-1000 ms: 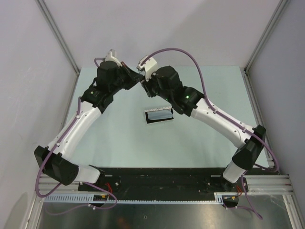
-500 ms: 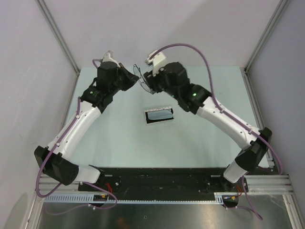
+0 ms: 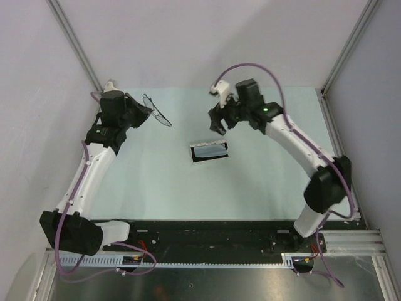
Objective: Organize the sunglasses
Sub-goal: Move the opened sunglasses case to the center of the board.
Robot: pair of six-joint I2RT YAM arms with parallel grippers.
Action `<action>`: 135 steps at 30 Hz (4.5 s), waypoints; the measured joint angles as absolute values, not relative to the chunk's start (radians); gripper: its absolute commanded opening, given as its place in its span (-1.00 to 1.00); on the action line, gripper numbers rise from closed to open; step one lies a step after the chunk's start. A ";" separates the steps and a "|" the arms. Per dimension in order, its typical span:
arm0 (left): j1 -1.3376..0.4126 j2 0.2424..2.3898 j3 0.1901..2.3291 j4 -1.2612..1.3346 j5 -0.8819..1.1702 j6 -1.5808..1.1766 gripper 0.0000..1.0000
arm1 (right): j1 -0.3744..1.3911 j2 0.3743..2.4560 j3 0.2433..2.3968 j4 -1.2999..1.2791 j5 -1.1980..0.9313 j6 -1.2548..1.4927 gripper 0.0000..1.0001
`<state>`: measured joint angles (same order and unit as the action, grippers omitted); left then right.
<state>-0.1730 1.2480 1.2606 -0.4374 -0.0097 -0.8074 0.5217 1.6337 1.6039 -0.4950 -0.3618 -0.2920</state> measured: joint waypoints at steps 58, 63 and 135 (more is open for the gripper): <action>-0.107 1.407 1.235 -0.437 0.310 -0.598 -0.99 | 0.545 2.355 1.965 -0.659 -0.007 0.229 -0.44; -0.104 1.407 1.235 -0.437 0.324 -0.588 -0.99 | 0.601 2.394 2.011 -0.595 -0.066 0.144 -0.37; -0.100 1.345 1.167 -0.481 0.191 -0.476 -0.99 | 0.758 2.149 1.699 -0.717 -0.037 1.132 -0.97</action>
